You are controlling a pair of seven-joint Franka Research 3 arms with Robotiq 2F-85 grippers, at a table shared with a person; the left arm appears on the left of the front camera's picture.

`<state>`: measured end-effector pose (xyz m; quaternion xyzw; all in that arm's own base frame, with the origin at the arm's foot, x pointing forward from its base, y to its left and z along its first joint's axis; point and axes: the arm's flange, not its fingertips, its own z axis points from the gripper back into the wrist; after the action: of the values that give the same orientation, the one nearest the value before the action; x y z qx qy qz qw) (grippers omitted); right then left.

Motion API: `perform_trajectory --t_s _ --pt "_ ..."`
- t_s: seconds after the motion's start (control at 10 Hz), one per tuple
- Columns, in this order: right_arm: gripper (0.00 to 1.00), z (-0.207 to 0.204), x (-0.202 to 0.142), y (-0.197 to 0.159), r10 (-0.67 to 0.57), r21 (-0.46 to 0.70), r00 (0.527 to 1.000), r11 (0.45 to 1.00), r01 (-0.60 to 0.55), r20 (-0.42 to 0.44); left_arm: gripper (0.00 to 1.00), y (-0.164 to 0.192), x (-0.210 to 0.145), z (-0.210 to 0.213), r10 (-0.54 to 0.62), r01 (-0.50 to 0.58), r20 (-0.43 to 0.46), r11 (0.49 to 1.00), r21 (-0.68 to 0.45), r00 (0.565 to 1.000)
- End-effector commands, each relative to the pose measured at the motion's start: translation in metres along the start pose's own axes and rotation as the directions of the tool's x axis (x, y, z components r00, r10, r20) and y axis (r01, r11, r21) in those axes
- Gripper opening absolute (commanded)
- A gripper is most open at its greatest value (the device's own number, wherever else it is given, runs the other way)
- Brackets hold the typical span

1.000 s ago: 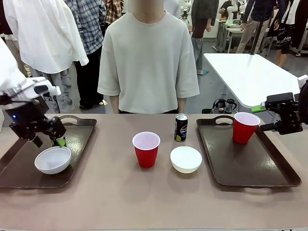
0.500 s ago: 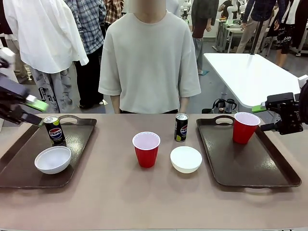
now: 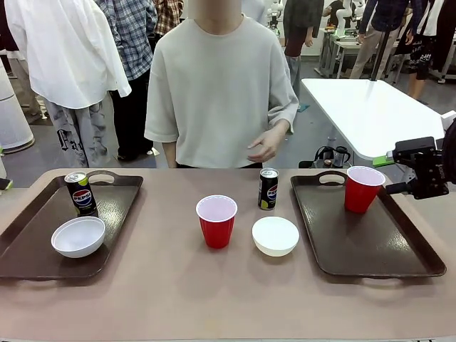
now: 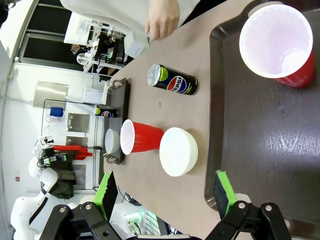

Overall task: Prepare tableware on both trays.
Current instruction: Pick up a Picnic Bowl from the table and place it on a Handle tray.

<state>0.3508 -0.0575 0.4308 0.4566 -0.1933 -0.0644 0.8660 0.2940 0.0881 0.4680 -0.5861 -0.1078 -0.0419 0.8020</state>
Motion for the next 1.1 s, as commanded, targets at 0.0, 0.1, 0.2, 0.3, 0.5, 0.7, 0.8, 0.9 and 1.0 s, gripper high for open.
perform_trajectory --t_s 0.0,0.1,0.2,0.3,0.5,0.7,0.8,0.9,1.0 --pt "1.00 -0.003 0.003 -0.001 0.007 0.029 1.000 1.000 -0.007 0.014 0.83 -0.009 0.000 -0.005 -0.037 0.036 -0.016 0.999 -0.029 0.999" --pt "1.00 -0.003 0.003 -0.001 0.007 0.029 1.000 1.000 -0.007 0.014 0.83 -0.009 0.000 -0.005 -0.037 0.036 -0.016 0.999 -0.029 0.999" --pt "1.00 -0.003 0.003 -0.001 0.007 0.029 1.000 1.000 -0.007 0.014 0.83 -0.009 0.000 -0.005 -0.037 0.036 -0.016 0.999 -0.029 0.999" --pt "1.00 -0.003 0.003 -0.001 0.007 0.029 1.000 1.000 -0.007 0.014 0.83 -0.009 0.000 -0.005 -0.037 0.036 -0.016 0.999 -0.029 0.999" --pt "1.00 0.000 0.000 0.000 0.000 0.000 1.000 1.000 0.000 0.000 0.83 -0.009 0.000 -0.005 -0.037 0.036 -0.016 0.999 -0.029 0.999" --pt "1.00 -0.013 -0.008 0.061 0.159 -0.433 0.986 0.893 -0.120 0.054 0.83 -0.009 0.000 -0.005 -0.037 0.036 -0.016 0.999 -0.029 0.999" --pt "1.00 -0.026 -0.006 0.085 0.195 -0.546 0.981 0.823 -0.153 0.020 0.83 -0.009 0.000 -0.005 -0.037 0.036 -0.016 0.999 -0.029 0.999" --pt "1.00 -0.041 -0.006 0.104 0.224 -0.627 0.974 0.755 -0.193 -0.031 0.83 -0.009 0.000 -0.005 -0.037 0.036 -0.016 0.999 -0.029 0.999" --pt "1.00 -0.058 -0.006 0.114 0.221 -0.675 0.971 0.704 -0.221 -0.087 0.83 -0.009 0.000 -0.005 -0.037 0.036 -0.016 0.999 -0.029 0.999"
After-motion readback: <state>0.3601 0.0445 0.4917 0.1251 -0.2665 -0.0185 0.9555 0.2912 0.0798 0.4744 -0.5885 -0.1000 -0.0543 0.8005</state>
